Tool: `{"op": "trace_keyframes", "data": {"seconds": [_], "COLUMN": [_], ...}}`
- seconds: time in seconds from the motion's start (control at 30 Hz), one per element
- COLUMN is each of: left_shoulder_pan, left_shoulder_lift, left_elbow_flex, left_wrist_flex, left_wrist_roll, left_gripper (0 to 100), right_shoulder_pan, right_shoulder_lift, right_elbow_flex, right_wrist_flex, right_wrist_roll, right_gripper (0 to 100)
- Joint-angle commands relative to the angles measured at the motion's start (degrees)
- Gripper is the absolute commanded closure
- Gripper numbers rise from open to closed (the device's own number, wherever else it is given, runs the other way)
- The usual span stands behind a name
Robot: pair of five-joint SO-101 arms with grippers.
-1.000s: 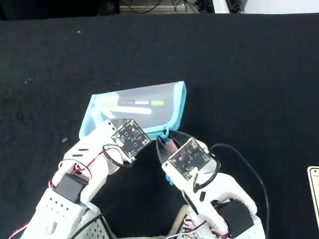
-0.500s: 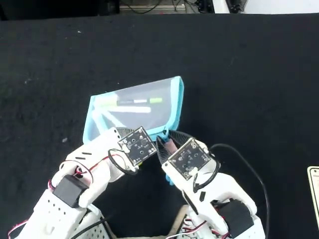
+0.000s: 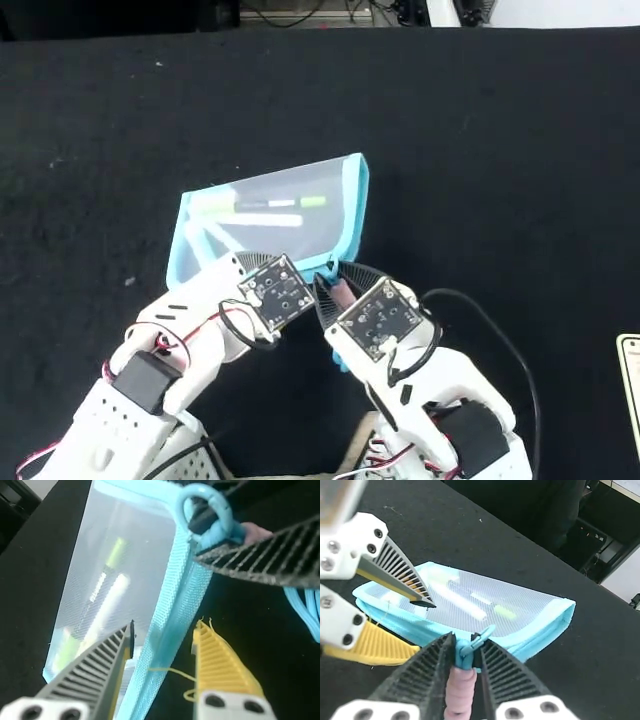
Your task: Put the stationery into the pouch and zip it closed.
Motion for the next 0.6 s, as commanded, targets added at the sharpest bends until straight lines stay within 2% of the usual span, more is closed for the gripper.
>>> {"op": "trace_keyframes", "data": {"seconds": [0.0,0.57], "left_shoulder_pan": [0.8,1.7], "left_shoulder_lift": [0.4,0.4], "left_elbow_flex": [-1.0,0.7], "left_wrist_flex": [0.4,-1.0], "left_wrist_roll": [0.3,0.5], "left_gripper": [79,79], "right_shoulder_pan": [0.4,0.4], "right_shoulder_lift": [-1.0,-1.0], "right_elbow_flex": [-0.7,-0.8], "right_wrist_flex": [-0.1,-0.1], "right_wrist_roll": [-0.2,-0.2], "right_gripper": [98.8,98.8]}}
